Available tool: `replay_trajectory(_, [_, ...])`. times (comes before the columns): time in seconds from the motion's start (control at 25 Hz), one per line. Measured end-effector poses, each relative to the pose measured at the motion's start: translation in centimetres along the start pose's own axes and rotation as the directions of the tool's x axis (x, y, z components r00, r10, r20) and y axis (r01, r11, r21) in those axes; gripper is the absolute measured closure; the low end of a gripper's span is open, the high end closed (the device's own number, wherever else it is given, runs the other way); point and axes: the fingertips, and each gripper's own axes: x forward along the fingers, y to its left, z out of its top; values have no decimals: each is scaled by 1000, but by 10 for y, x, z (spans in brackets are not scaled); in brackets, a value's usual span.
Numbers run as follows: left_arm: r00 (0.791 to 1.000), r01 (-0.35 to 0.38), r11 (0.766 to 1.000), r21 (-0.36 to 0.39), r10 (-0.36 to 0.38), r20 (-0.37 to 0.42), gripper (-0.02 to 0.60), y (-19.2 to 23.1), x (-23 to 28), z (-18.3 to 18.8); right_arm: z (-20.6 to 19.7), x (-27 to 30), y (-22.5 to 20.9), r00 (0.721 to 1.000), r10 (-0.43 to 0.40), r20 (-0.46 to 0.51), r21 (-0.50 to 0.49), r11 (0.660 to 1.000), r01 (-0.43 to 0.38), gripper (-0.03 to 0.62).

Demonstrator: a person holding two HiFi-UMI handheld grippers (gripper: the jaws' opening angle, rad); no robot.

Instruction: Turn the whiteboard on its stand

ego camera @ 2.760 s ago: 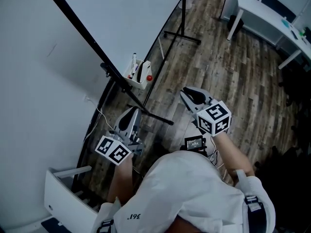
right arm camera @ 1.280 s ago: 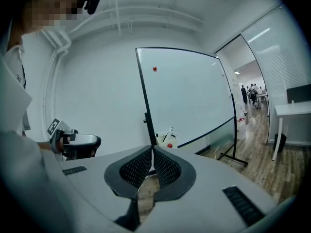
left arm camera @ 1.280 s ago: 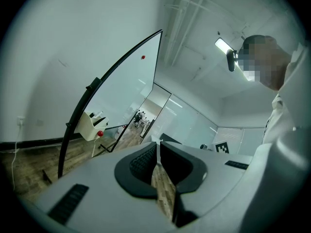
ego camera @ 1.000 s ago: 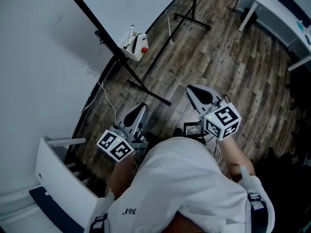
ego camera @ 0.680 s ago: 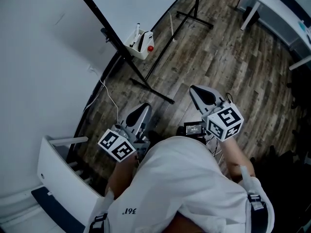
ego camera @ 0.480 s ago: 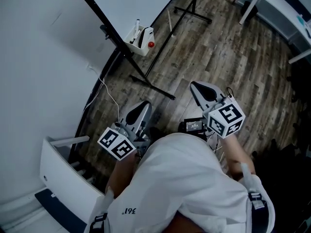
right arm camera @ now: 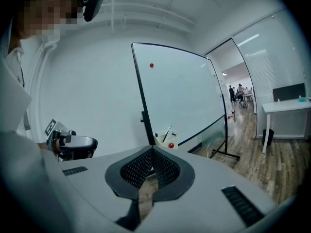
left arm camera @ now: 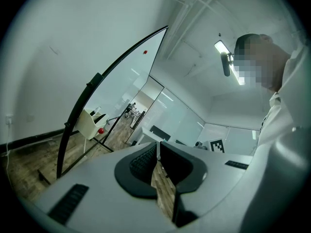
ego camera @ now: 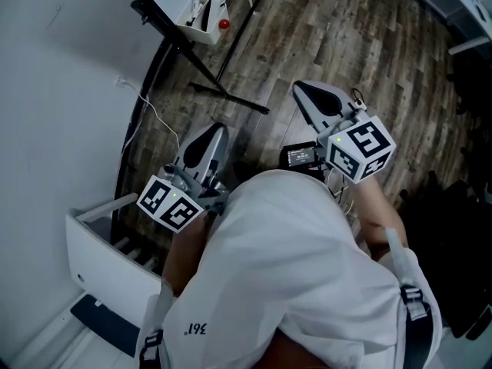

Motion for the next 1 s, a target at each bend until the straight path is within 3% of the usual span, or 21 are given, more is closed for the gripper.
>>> replay_trajectory(1.0, [1000, 22, 1000, -9, -22, -15, 552, 15, -3, 0, 1, 14, 15, 1000, -8, -4, -75, 997, 8, 568])
